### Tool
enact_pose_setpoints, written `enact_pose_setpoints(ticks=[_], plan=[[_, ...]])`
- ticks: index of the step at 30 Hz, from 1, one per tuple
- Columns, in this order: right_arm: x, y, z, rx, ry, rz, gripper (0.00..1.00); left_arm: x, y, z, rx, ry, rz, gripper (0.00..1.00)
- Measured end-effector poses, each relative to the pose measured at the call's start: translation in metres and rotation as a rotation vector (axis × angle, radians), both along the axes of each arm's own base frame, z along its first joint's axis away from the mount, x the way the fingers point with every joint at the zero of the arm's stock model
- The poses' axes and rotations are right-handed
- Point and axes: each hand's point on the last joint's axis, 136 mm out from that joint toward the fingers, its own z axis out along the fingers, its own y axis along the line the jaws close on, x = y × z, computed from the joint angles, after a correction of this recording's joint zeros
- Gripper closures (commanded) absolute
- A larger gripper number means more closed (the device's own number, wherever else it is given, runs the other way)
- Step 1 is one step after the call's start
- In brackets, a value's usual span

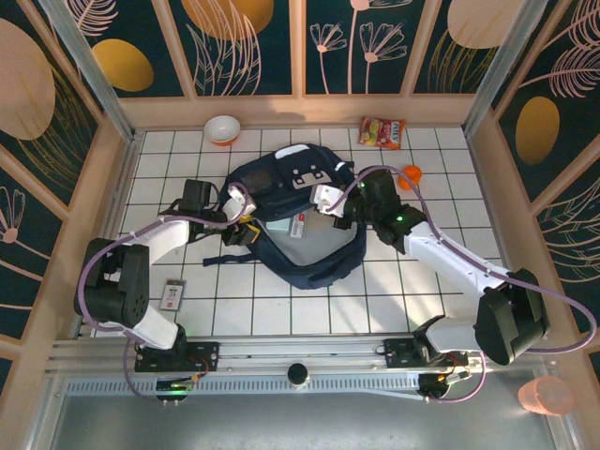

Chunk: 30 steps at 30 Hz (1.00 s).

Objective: Pack the student bag

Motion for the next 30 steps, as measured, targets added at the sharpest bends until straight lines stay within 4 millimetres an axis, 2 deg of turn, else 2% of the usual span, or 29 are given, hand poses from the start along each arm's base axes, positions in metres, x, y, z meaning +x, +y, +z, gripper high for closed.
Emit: enact_pose_setpoints(ticks=[3,9,12,15,22,25,26,30], plan=[[0.000,0.000,0.000,0.001,0.001,-0.001,1.00,0.007,-0.001,-0.001,-0.010,0.021,0.020,0.64],[-0.003,-0.002,-0.006,0.001,0.021,-0.007,1.00,0.008,-0.001,0.000,-0.026,0.038,0.028,0.64],[-0.006,-0.004,-0.011,0.004,0.032,-0.012,1.00,0.009,0.000,0.001,-0.035,0.041,0.030,0.68],[-0.007,-0.004,-0.013,0.007,0.036,-0.015,1.00,0.008,0.000,0.001,-0.038,0.048,0.033,0.75],[-0.004,-0.005,-0.009,0.034,0.046,-0.040,1.00,0.011,-0.003,0.009,-0.070,0.076,0.044,1.00],[-0.005,-0.006,-0.011,0.045,0.063,-0.056,1.00,0.011,-0.003,0.010,-0.087,0.082,0.060,1.00],[-0.005,-0.007,-0.012,0.047,0.070,-0.063,0.98,0.010,-0.002,0.010,-0.089,0.084,0.064,1.00],[-0.005,-0.009,-0.014,0.086,0.143,-0.113,0.61,0.005,0.002,0.013,-0.083,0.067,0.098,1.00]])
